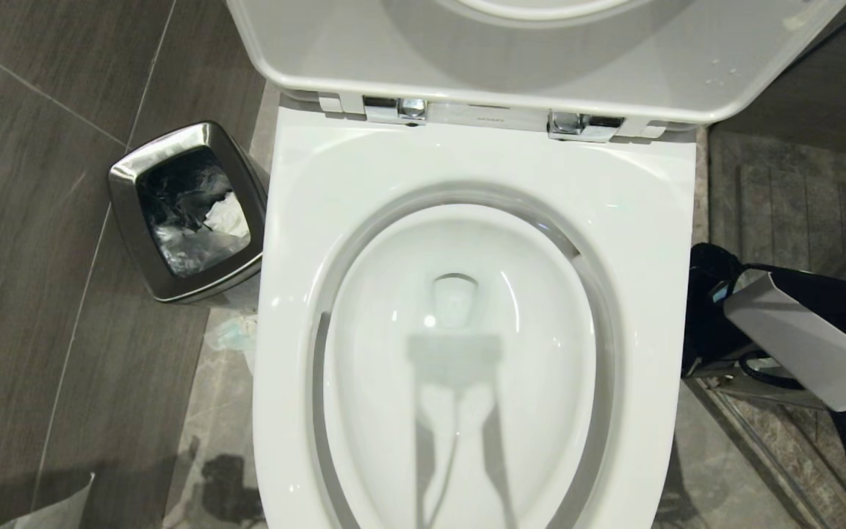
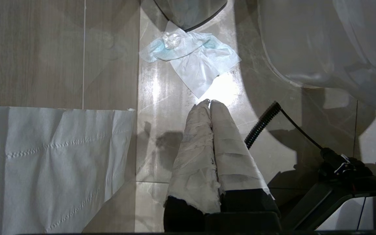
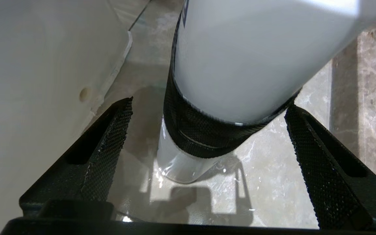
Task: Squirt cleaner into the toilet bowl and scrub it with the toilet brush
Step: Pour in the cleaning agent
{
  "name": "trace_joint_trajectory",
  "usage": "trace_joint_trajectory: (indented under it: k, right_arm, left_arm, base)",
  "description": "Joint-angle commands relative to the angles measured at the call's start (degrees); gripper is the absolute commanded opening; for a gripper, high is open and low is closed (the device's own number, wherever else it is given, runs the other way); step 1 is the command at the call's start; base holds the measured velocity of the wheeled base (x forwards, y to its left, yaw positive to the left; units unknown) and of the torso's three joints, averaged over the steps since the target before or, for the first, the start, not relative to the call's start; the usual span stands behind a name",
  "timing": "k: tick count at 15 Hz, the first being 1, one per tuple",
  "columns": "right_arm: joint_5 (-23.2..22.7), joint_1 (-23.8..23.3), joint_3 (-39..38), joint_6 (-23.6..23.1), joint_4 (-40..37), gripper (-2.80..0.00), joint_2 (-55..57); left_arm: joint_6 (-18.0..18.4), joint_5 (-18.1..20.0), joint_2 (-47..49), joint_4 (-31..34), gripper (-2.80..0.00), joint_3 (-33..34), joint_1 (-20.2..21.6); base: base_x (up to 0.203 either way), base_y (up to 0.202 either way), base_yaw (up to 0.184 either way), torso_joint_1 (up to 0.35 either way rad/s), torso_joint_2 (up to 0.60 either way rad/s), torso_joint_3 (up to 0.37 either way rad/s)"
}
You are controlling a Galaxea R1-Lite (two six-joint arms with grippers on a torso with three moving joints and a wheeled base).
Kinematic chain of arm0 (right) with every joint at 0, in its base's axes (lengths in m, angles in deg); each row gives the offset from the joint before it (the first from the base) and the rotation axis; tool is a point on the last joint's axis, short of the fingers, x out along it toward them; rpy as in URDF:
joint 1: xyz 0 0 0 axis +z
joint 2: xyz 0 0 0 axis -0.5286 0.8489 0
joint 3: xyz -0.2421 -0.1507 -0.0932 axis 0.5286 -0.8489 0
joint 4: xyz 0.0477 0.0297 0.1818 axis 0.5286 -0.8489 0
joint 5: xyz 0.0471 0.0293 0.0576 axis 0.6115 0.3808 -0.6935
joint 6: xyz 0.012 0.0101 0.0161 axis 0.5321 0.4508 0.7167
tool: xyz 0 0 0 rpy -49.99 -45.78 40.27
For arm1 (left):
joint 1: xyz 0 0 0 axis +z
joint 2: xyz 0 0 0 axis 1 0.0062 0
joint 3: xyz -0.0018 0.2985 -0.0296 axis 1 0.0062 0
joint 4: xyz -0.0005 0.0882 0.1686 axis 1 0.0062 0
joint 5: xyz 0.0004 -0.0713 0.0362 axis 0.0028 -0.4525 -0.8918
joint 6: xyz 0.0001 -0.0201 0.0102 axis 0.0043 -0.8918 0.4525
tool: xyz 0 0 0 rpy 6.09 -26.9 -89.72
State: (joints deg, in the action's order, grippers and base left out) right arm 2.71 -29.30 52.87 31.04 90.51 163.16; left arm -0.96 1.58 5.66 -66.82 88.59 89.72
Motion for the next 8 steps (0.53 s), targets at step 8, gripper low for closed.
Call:
trace_joint_trajectory:
  k: [8]
  right_arm:
    - [0.12, 0.03, 9.07, -0.94, 0.54, 0.0, 4.77]
  left_arm:
    - [0.01, 0.02, 0.09, 0.0, -2.8, 0.09, 0.01]
  base:
    - [0.0, 0.0, 0.0, 0.0, 0.0, 0.0]
